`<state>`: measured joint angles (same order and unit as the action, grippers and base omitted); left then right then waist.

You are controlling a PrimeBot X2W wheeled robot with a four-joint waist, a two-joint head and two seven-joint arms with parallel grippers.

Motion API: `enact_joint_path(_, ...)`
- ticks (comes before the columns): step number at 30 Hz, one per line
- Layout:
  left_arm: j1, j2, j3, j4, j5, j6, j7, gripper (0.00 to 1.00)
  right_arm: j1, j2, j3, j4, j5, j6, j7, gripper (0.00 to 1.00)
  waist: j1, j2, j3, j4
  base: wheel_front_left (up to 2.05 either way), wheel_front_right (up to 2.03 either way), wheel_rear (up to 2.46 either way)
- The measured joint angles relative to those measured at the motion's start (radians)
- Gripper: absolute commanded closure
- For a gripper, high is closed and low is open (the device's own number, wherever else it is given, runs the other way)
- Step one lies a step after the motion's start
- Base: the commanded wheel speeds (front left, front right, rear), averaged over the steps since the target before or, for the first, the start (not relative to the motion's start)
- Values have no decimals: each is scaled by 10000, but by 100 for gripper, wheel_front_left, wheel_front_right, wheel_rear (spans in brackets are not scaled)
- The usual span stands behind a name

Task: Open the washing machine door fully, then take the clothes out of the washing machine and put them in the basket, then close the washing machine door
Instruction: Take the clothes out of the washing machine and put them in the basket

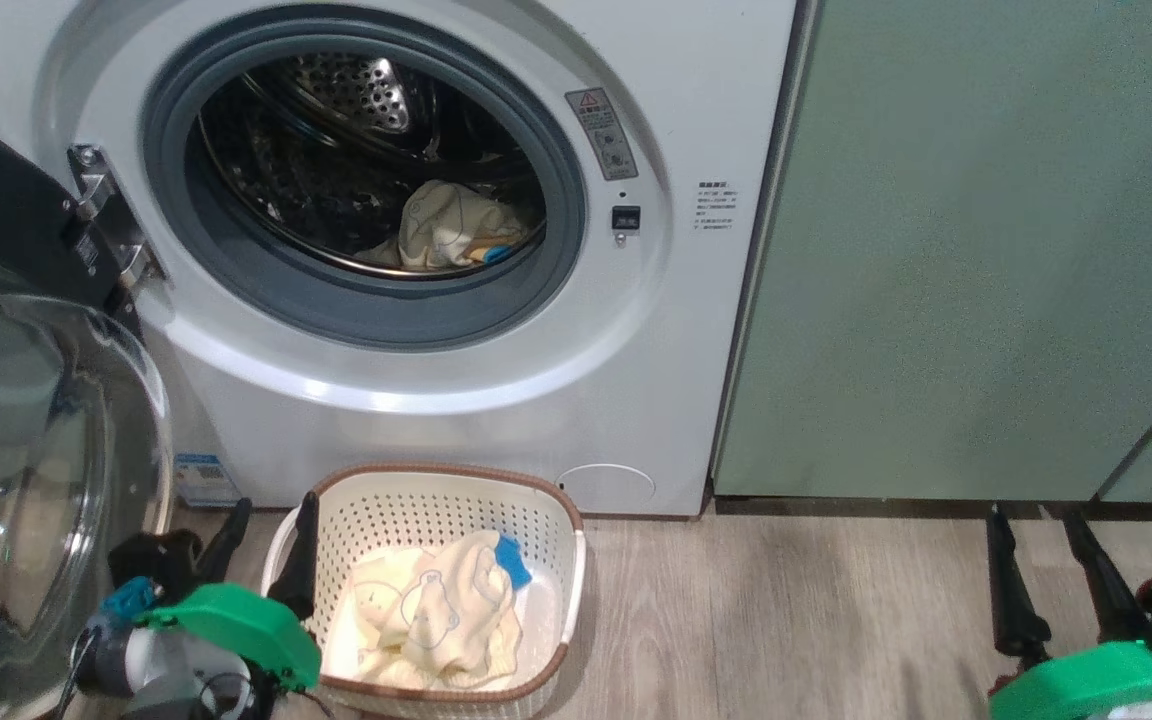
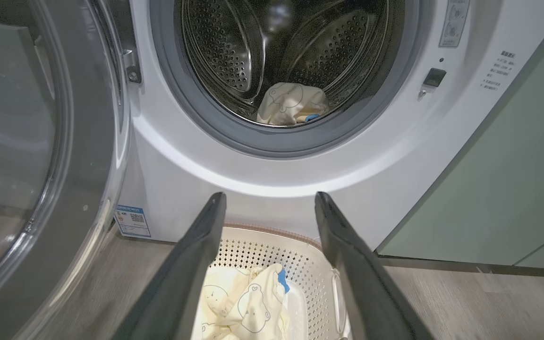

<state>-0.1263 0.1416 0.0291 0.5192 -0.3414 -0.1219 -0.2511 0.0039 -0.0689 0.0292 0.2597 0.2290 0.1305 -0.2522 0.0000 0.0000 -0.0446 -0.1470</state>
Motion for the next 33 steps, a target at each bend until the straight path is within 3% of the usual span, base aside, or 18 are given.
enact_joint_path(21,-102,-59,-81,466,174,-75,0,0,149,0,75,4,2,0,0,0,0,0,17,-26,0,0,0)
enact_joint_path(26,-776,-12,-437,878,174,-75,86,0,147,0,109,6,4,0,0,0,0,0,163,-106,0,0,0)
enact_joint_path(33,-2310,265,-1108,1363,138,-77,1011,0,84,15,161,-27,13,0,0,0,0,0,763,-250,0,0,0)
